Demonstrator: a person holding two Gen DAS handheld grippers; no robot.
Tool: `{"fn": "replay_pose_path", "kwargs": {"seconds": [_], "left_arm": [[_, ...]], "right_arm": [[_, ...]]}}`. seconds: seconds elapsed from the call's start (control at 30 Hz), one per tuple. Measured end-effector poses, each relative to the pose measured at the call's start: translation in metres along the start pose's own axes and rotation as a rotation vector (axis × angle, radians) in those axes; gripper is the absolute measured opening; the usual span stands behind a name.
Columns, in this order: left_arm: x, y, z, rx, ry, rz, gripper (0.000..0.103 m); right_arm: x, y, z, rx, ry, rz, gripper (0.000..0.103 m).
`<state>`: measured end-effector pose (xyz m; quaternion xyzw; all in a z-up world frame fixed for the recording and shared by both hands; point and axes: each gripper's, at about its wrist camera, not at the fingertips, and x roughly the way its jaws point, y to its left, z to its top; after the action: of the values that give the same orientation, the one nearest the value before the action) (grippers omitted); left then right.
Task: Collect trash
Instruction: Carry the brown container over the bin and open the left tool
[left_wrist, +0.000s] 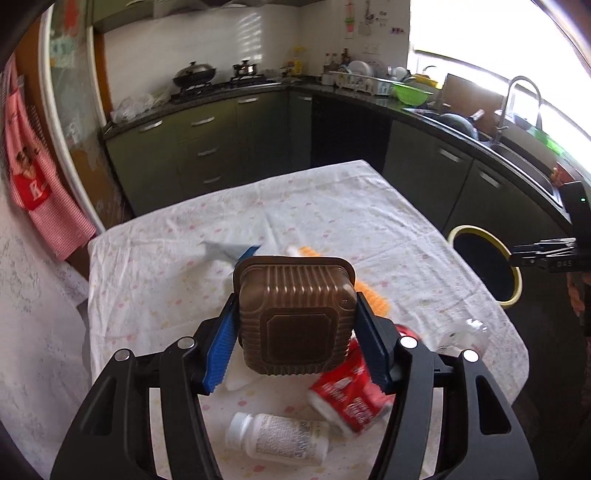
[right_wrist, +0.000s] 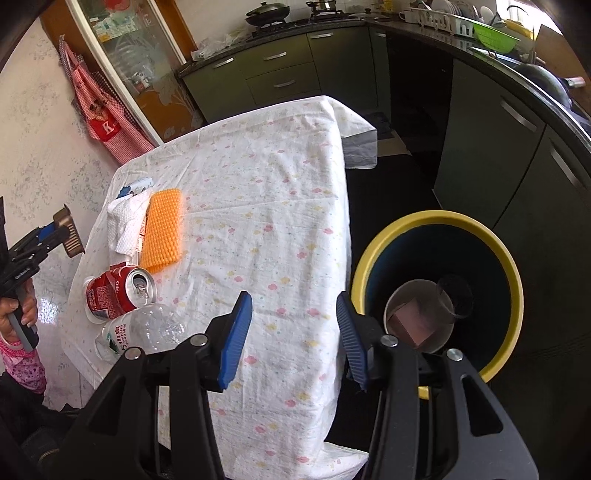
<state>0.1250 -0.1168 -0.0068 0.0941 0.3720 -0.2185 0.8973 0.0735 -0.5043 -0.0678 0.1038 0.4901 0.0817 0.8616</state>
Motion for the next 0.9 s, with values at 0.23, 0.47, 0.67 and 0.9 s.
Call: {"fn": "replay_pose_path", "kwargs": {"seconds": [0.23,0.47,0.67,0.9], "left_arm": [[0.029,-0.103,0.054,0.201,0.019,-0.212,0.060],[0.093,-0.225,0.091,0.395,0.126,-0.402,0.060],[0.156,-0.323,0.103,0.516,0.216,-0.483,0.060],[0.219,-0.388,0.106,0.549,0.281,-0.505,0.080]], "right_arm": [[-0.017,-0.060,-0.028,0.125,-0.024,-0.038,0.045],[-0.041,-0.112,-0.059,0.238,-0.049,-0.091,0.045],[-0.055,-0.138,-0.084,0.305,-0.061,-0.129,0.046],[-0.066,-0.155,-0.101,0.353,-0.058,-0.166,0.048]]}}
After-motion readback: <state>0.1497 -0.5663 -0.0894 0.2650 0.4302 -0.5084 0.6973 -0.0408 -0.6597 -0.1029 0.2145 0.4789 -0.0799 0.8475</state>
